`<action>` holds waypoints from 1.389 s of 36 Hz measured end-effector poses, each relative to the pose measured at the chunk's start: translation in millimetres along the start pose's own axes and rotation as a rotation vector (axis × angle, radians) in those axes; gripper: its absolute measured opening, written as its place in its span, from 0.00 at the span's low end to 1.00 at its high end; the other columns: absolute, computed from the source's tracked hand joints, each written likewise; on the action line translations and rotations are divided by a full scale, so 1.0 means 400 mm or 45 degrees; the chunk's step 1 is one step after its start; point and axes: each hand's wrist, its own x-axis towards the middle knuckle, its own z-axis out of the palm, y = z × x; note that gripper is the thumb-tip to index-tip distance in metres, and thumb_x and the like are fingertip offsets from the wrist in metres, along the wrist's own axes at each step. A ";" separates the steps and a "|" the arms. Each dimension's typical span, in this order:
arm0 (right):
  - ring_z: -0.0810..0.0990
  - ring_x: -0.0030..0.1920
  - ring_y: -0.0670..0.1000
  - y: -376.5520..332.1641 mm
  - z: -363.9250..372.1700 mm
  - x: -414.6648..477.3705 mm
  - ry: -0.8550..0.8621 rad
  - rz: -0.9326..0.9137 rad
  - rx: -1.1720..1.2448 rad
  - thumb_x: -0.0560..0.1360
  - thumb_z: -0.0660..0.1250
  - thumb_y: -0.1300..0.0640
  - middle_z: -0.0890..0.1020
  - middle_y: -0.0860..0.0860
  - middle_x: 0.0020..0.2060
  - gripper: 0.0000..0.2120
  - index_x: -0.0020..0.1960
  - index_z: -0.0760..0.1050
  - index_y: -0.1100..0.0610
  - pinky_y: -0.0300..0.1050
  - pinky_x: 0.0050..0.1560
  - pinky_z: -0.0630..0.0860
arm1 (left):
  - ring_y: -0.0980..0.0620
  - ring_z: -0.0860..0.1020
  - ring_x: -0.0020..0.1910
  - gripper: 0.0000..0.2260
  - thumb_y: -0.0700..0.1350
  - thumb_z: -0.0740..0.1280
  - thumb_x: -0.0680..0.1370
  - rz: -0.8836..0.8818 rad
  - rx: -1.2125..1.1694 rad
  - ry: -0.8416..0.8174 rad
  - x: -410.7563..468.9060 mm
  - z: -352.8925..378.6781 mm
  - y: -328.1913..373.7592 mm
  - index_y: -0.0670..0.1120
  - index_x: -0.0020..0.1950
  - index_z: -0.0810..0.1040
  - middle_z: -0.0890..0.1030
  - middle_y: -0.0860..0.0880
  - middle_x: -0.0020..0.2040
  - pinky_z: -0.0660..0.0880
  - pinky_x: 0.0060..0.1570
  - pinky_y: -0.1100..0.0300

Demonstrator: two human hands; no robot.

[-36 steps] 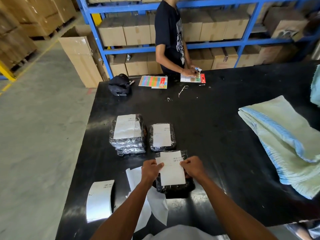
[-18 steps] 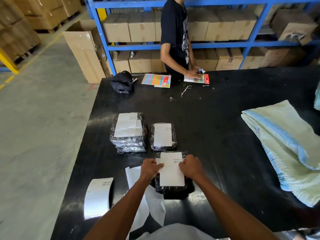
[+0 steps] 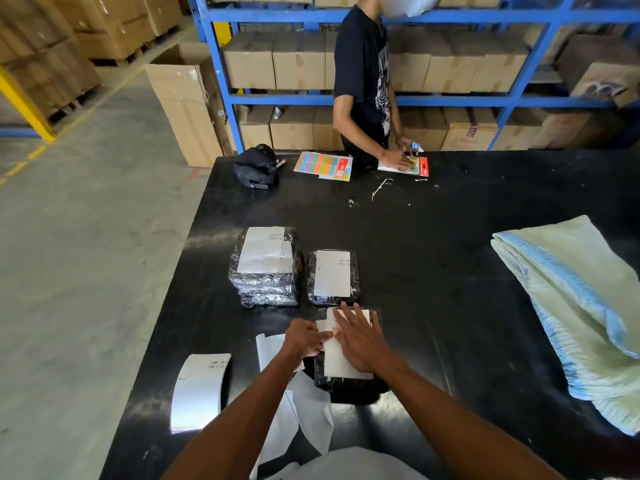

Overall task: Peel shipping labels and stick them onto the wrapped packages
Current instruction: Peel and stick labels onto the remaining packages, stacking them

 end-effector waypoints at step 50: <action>0.71 0.73 0.56 0.088 0.123 -0.128 0.121 0.452 1.220 0.84 0.59 0.45 0.68 0.51 0.76 0.37 0.83 0.38 0.48 0.49 0.73 0.67 | 0.46 0.80 0.53 0.20 0.56 0.58 0.83 0.241 0.691 -0.156 -0.096 0.000 -0.070 0.43 0.67 0.73 0.81 0.41 0.62 0.75 0.55 0.54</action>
